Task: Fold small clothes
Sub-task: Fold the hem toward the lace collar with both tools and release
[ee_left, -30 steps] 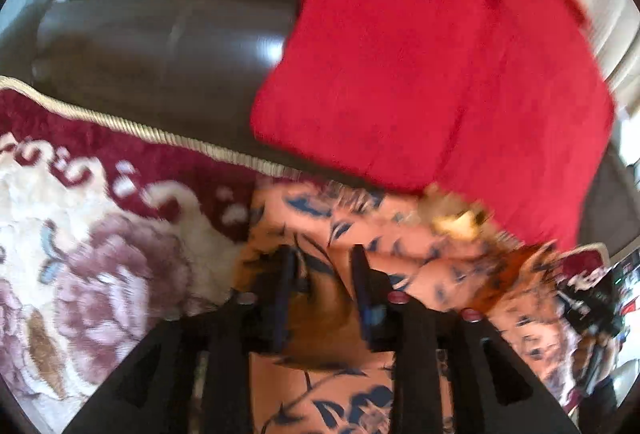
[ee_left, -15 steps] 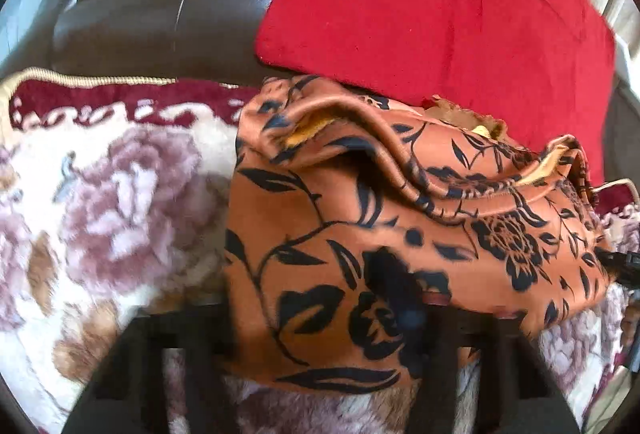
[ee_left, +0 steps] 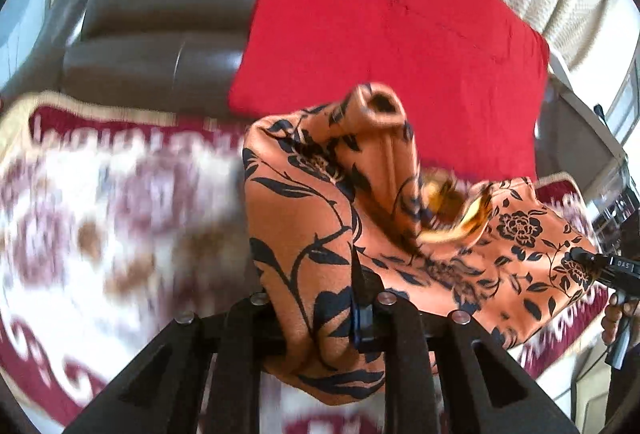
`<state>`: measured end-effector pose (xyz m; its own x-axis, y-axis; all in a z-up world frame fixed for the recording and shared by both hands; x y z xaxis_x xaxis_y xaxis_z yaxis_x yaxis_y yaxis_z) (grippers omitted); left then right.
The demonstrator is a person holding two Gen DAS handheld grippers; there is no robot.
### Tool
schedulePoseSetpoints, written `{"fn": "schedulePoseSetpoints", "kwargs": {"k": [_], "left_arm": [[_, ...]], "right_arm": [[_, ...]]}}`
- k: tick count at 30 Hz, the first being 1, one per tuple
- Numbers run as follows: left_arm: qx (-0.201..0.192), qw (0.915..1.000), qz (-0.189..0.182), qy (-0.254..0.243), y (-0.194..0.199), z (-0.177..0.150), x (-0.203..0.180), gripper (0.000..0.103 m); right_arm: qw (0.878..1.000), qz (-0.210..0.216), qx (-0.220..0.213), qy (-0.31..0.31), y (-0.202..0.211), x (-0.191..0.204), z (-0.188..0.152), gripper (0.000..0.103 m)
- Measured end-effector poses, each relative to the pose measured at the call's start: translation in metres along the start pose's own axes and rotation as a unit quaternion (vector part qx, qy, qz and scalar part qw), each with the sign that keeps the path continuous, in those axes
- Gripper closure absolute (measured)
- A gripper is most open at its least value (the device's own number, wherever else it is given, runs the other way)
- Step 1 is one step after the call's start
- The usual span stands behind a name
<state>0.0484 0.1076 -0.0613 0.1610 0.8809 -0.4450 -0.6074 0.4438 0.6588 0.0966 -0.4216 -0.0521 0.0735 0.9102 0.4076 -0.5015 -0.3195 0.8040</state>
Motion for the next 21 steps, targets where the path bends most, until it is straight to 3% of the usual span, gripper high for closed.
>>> {"fn": "schedulePoseSetpoints", "kwargs": {"k": [1, 3, 4, 5, 6, 7, 11, 14, 17, 21], "left_arm": [[0.016, 0.9998, 0.002, 0.009, -0.005, -0.02, 0.009, 0.076], [0.066, 0.9965, 0.037, 0.037, -0.026, -0.063, 0.037, 0.065], [0.046, 0.9976, 0.022, 0.046, -0.023, -0.075, 0.047, 0.065], [0.018, 0.9986, 0.007, 0.049, -0.012, -0.078, 0.05, 0.06], [0.023, 0.9978, 0.016, 0.06, -0.004, -0.075, 0.052, 0.053], [0.021, 0.9974, 0.023, 0.065, 0.003, -0.07, 0.052, 0.053], [-0.021, 0.999, 0.039, -0.005, 0.023, -0.039, 0.038, 0.046], [-0.014, 0.9979, 0.043, -0.045, 0.011, -0.027, 0.039, 0.046], [0.009, 0.9936, 0.058, -0.096, -0.002, -0.029, 0.027, 0.046], [0.012, 0.9906, 0.044, -0.129, -0.001, -0.036, 0.026, 0.046]], "right_arm": [[1.0, -0.001, 0.008, -0.009, -0.002, -0.011, -0.018, 0.076], [0.997, -0.02, 0.056, -0.043, -0.029, -0.045, -0.066, 0.049], [0.994, -0.038, 0.084, -0.061, -0.04, -0.058, -0.084, 0.03], [0.994, -0.017, 0.076, -0.074, -0.04, -0.068, -0.098, 0.033], [0.996, -0.003, 0.043, -0.074, -0.027, -0.071, -0.102, 0.033], [0.996, -0.011, 0.043, -0.072, -0.018, -0.071, -0.1, 0.033], [0.998, -0.032, -0.021, -0.049, 0.012, -0.056, -0.061, 0.031], [0.998, -0.037, -0.046, -0.001, 0.006, -0.039, -0.027, 0.031], [0.993, -0.083, -0.057, 0.058, -0.018, -0.024, 0.007, 0.031], [0.996, -0.067, -0.055, 0.034, -0.021, -0.052, 0.012, 0.031]]}}
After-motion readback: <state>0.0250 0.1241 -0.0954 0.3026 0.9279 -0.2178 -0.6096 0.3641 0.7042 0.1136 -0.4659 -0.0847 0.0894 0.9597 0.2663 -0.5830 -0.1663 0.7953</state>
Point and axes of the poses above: each gripper's, at about its wrist camera, not at the fingertips, and y roughly against the way its jaws point, x to its left, z to its top, the point moved 1 cm from there along -y, roughly the way its jaws point, and after that the axes turned 13 degrees about -z, right-handed, at the moved point
